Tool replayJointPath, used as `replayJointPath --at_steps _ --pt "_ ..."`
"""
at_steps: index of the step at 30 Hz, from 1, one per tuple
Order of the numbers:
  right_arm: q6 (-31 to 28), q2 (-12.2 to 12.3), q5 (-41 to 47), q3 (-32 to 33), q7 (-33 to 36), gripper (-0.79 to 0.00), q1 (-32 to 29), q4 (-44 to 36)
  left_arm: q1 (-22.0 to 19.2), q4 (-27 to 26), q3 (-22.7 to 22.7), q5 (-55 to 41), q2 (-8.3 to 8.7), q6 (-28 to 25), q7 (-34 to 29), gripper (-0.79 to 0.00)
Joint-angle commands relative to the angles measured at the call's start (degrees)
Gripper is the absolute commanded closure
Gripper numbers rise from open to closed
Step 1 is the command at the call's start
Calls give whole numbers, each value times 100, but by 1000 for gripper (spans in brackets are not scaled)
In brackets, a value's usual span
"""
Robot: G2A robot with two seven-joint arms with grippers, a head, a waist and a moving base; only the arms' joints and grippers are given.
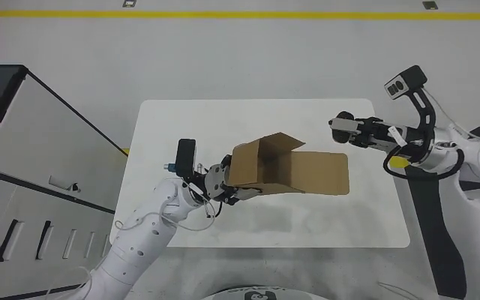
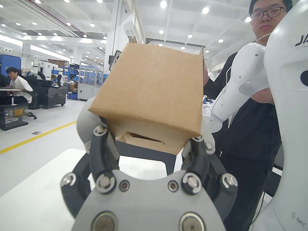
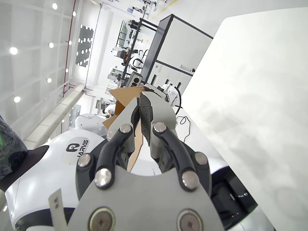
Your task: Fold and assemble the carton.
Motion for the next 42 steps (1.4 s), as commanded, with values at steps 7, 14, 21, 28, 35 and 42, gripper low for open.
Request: replayJointPath --at_steps 7,14,21,28,35,42 --pt "-194 -52 510 -399 -46 0 252 63 -5 -110 -37 -62 11 23 -316 0" --pt "-191 -93 485 -1051 95 0 898 346 -5 -170 -87 -176 21 0 -494 0" --pt "-224 -140 579 -1477 202 0 1285 579 5 -206 -51 -229 39 0 -606 0" --pt "-198 -177 649 -1816 338 0 1487 612 -14 -187 -55 -257 42 0 -638 0" --pt "-189 -198 625 -2022 451 0 1602 585 -37 -161 -39 -293 29 4 -654 0" --pt "-189 -200 527 -2133 626 0 1700 515 -24 -129 -44 -326 11 88 -670 0"
